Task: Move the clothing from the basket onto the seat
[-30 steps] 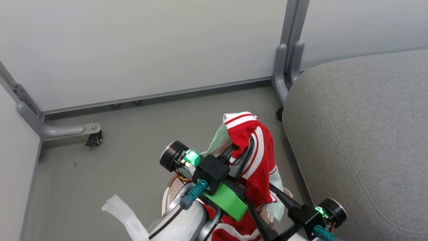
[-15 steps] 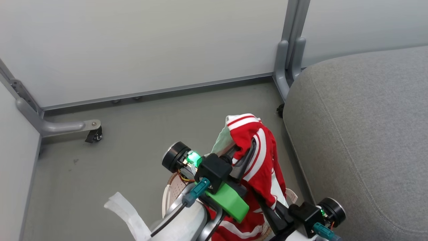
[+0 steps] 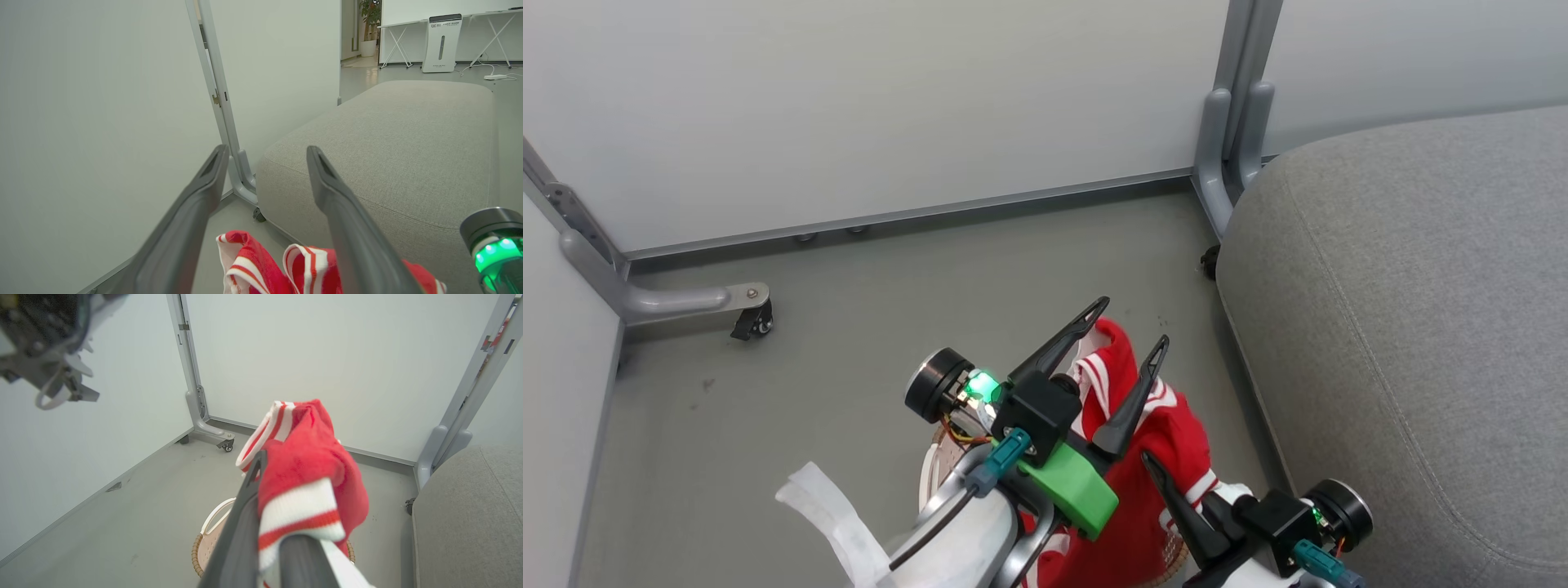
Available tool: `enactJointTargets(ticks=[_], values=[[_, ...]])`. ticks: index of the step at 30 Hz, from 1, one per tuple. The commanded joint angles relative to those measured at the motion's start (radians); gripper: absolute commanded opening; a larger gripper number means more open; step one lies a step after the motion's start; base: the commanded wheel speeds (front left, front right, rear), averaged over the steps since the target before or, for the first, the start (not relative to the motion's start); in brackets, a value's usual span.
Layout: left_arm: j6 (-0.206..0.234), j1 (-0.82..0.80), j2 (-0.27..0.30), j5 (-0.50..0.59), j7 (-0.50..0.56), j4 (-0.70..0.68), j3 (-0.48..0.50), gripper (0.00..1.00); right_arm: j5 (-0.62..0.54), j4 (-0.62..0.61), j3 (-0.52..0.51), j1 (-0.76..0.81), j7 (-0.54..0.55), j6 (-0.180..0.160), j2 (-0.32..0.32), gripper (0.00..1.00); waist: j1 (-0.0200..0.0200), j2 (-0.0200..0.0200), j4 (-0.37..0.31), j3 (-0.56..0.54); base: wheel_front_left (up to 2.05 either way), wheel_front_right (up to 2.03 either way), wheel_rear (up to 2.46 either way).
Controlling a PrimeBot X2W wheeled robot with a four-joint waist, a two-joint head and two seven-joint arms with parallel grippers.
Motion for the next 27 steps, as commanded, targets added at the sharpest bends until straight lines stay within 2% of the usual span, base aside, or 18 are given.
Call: enactJointTargets(ticks=[1,17,27], values=[[0.007,-0.015,0.008,0.008,0.004,0.002,0.001,1.00,0.007,-0.003,-0.001,-0.013,0.000,-0.001,-0.004,0.00,0.0001,0.0026,0.002,0.002,0.00,0.00,0.00],[0.023,-0.010,0.020,-0.012,-0.008,0.016,0.005,1.00,0.001,-0.013,-0.002,-0.025,0.000,-0.001,-0.011,0.00,0.0001,0.0026,-0.002,0.010,0.00,0.00,0.00],[0.042,0.047,0.061,-0.037,-0.043,0.022,0.034,1.00,-0.011,-0.115,-0.063,-0.048,0.000,-0.001,-0.027,0.00,0.0001,0.0026,-0.049,0.029,0.00,0.00,0.00]])
